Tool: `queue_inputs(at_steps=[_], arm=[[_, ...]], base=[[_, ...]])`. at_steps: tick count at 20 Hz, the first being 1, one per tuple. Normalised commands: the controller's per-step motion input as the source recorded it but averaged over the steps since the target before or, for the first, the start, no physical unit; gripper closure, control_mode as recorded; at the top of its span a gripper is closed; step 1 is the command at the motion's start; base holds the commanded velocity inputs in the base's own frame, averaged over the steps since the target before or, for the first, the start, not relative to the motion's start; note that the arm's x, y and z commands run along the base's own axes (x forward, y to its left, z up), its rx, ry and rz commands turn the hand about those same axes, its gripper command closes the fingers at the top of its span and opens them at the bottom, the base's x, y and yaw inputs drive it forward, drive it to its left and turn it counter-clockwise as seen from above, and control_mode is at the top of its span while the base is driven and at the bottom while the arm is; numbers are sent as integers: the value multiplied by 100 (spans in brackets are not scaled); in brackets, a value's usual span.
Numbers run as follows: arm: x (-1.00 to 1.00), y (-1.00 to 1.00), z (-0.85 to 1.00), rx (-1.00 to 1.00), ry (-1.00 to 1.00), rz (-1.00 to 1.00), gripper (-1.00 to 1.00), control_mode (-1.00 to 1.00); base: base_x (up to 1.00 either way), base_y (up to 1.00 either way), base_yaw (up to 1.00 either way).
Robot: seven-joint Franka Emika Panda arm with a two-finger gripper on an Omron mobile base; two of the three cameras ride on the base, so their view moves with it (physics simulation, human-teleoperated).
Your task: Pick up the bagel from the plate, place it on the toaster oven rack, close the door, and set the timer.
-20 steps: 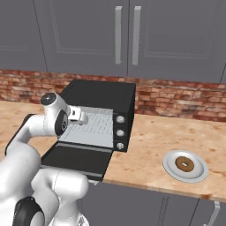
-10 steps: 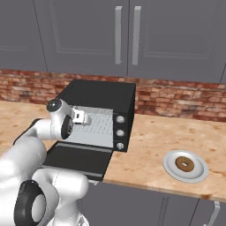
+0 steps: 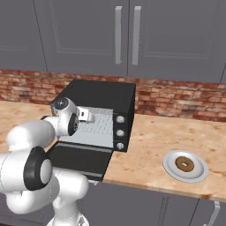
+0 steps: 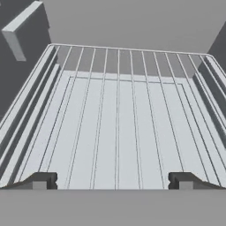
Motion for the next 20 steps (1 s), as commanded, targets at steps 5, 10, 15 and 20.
queue_inputs(at_steps=[5, 10, 15, 20], arm=[[25, 0, -37, 3, 0, 0, -100, -100], [22, 0, -31, 3, 0, 0, -100, -100], [4, 0, -26, 3, 0, 0, -100, -100], [-6, 0, -30, 2, 5, 0, -100, -100]], base=[[0, 0, 0], [0, 0, 0], [0, 0, 0], [0, 0, 0]])
